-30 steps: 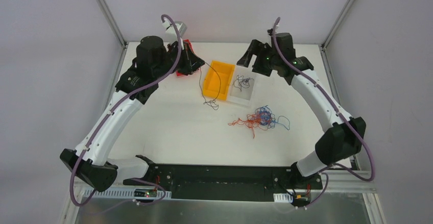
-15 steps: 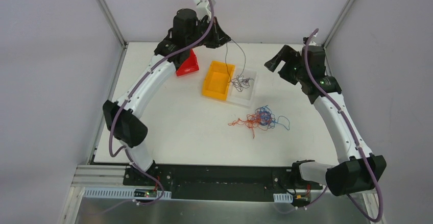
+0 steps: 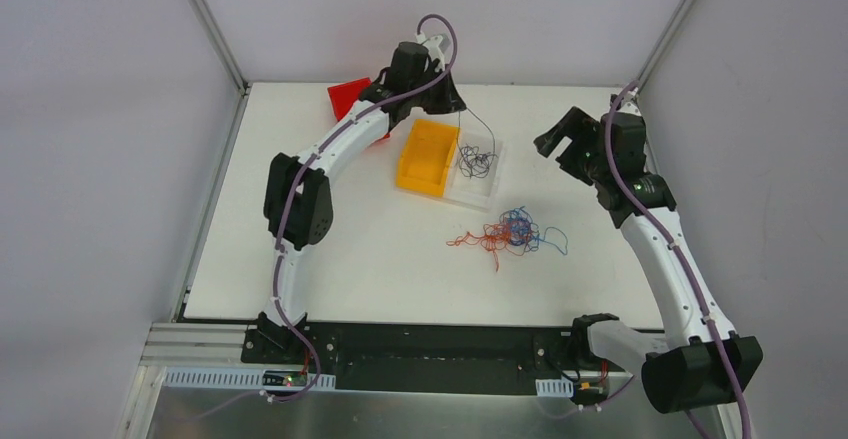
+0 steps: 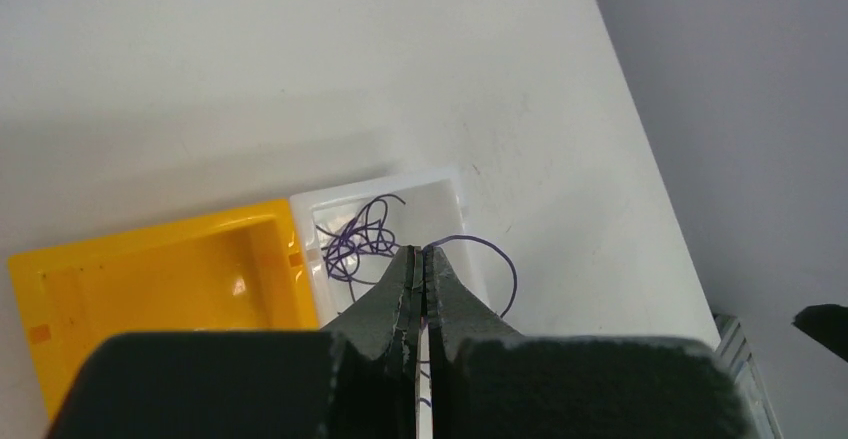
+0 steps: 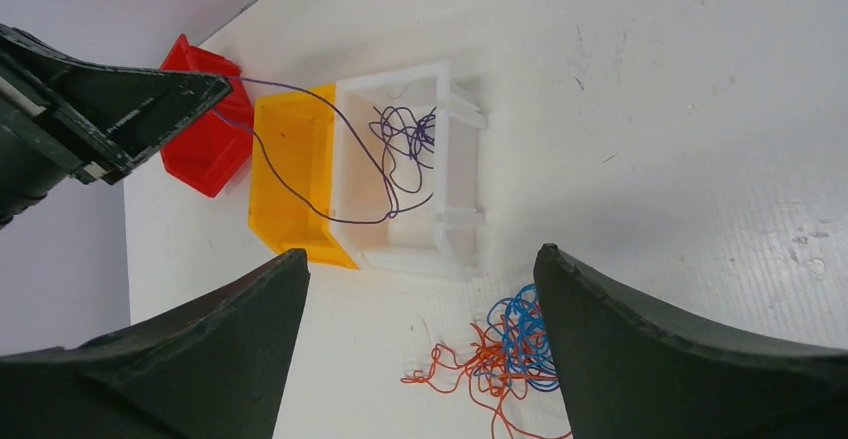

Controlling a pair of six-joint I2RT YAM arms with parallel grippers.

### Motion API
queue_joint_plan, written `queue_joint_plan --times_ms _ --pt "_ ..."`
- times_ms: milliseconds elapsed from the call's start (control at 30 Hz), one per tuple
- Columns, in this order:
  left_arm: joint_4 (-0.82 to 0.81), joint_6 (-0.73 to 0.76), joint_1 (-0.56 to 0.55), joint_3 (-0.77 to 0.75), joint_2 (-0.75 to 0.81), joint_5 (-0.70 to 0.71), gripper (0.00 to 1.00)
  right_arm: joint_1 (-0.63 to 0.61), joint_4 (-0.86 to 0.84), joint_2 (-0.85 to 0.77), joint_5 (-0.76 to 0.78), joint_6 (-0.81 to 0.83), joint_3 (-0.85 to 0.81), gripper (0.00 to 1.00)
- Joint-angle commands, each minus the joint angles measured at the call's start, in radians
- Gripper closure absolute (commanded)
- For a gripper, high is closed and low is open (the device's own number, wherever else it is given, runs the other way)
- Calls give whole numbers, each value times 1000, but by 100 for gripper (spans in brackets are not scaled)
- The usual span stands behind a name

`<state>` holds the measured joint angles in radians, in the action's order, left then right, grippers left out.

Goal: Untangle the cables

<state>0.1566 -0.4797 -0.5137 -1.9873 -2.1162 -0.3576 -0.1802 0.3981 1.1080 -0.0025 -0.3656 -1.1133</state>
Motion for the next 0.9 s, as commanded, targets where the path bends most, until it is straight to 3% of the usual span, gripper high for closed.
queue_joint_plan --times_ms 0,400,633,867 --pt "-31 1 -40 26 8 1 100 13 -39 -37 42 -12 22 13" --pt "77 341 -162 51 -32 340 100 17 -40 -31 13 -26 50 13" --pt "129 376 -173 -2 -117 389 100 19 -42 -54 13 -29 83 13" --pt "146 363 -176 -57 -214 340 100 21 -33 -57 13 -32 97 13"
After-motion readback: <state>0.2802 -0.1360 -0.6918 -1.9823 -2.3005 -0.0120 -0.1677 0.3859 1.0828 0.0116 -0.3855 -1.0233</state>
